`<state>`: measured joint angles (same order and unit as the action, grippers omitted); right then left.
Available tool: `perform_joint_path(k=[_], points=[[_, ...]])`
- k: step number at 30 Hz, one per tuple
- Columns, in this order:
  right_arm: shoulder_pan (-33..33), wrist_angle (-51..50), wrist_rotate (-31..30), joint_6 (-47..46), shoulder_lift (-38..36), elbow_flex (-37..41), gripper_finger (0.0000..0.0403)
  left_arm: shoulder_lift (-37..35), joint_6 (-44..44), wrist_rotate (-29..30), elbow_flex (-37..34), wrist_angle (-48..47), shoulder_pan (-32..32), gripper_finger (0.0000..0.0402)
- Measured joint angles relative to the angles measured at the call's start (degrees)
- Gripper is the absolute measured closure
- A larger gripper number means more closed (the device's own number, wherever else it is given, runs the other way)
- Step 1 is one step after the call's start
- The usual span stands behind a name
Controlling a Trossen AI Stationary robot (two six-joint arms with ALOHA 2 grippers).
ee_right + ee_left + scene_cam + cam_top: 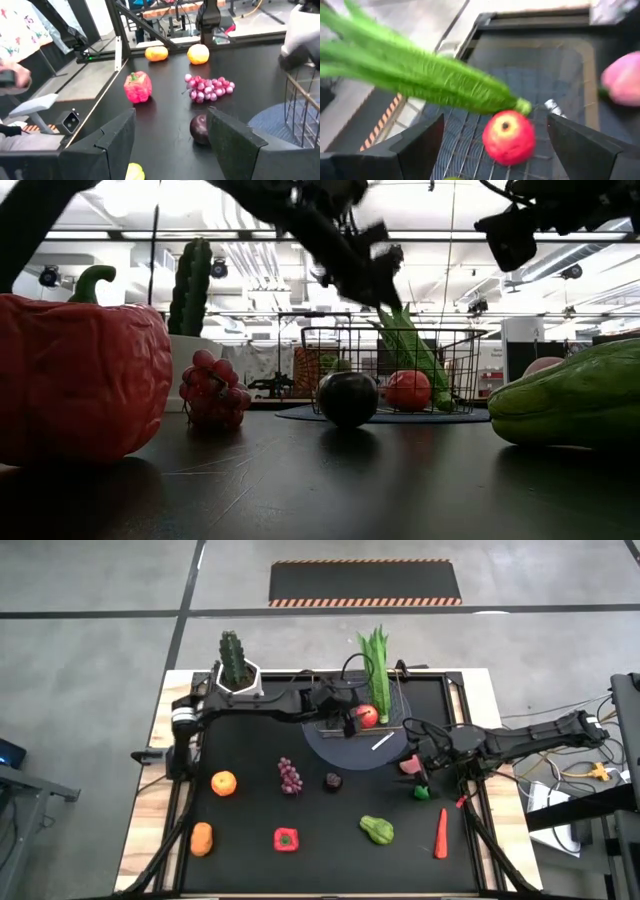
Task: Build produce basket
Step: Put the green chayote into the gold wire basket
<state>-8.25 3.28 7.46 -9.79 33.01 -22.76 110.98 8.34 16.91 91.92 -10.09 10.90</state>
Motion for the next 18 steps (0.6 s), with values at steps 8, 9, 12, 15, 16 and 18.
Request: perform_joint_path(k=[8,9,12,15,16,18], points=[[0.0,1.9,-0.8,-1.7,3.0,0.1,0.0177,-7.8,1.5,-0.2,-4.7,0.4,-8.4,0.0070],[0.0,2.3,-1.2,-2.1,3.2,0.1,0.0177,-8.4,1.5,-0.2,-5.3,0.5,-9.4,0.0070],[0.0,2.2,-1.5,-2.4,4.1,0.1,0.0177,-10.7,1.3,-0.2,-7.6,0.8,-12.1,0.0070],[0.0,2.4,-1.5,-3.8,4.7,0.1,0.0177,-12.5,1.2,-0.2,-10.0,1.1,-14.4,0.0070],[0.0,3.2,-1.5,-4.1,5.0,0.1,0.0177,-12.9,1.1,-0.2,-10.8,1.7,-15.1,0.0070],[0.0,3.6,-1.5,-5.4,5.3,0.1,0.0177,-14.0,1.1,-0.2,-12.8,2.8,-16.5,0.0070]])
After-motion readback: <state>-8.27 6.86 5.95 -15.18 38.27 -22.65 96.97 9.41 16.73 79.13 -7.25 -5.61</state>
